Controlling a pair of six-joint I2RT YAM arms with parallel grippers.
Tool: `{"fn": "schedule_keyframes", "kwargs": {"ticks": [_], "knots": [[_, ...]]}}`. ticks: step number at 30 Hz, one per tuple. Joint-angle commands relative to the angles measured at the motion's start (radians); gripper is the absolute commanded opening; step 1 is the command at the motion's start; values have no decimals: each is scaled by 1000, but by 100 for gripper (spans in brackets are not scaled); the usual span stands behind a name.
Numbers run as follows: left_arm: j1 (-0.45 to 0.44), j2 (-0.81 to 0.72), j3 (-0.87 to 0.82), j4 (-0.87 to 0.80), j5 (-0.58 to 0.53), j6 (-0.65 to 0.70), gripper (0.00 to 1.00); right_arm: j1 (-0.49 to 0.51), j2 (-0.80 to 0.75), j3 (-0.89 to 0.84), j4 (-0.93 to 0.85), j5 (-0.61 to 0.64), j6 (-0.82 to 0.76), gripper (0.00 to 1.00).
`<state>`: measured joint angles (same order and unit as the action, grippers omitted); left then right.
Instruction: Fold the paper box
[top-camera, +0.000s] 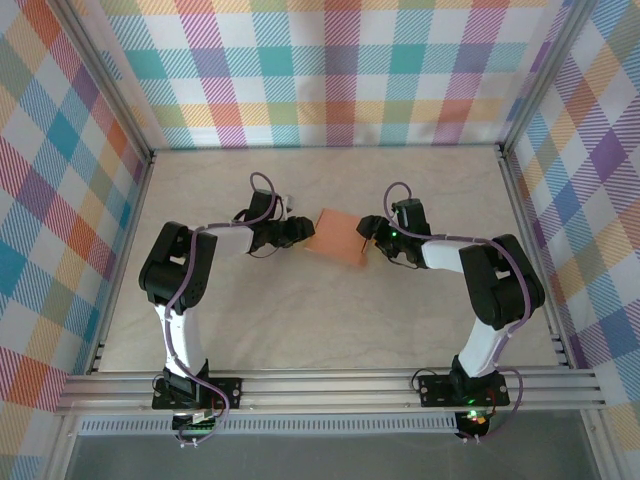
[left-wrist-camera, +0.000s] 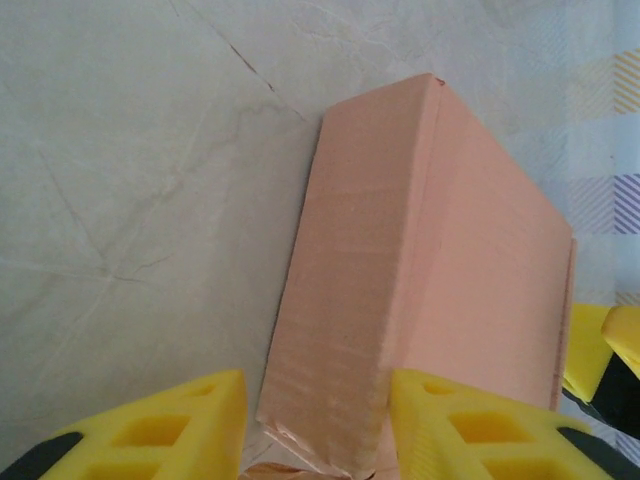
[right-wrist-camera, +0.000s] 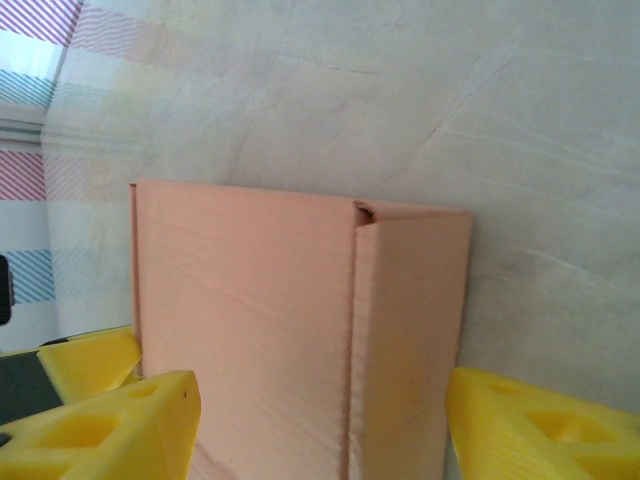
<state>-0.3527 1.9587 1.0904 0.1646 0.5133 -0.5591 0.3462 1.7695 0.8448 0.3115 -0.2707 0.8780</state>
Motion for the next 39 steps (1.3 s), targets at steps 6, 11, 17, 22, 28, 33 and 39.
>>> {"fn": "schedule_keyframes", "kwargs": {"ticks": [6,11,17,22,28,33,39], "knots": [[29,46,-24,32,49,-56,39,-7,-7,-36,67,-9,45,68],[40,44,-34,32,36,-67,39,-8,-41,-70,44,85,72,73],[51,54,-34,39,54,-82,39,-7,-23,-65,58,43,87,74],[54,64,-37,53,68,-94,39,-6,13,-69,148,-26,101,74],[57,70,-32,35,56,-91,39,-4,42,-59,231,-105,97,72],[56,78,-26,13,42,-86,39,-4,38,-70,229,-88,101,73],[60,85,-26,18,43,-91,39,-4,52,-96,327,-108,137,70]]}}
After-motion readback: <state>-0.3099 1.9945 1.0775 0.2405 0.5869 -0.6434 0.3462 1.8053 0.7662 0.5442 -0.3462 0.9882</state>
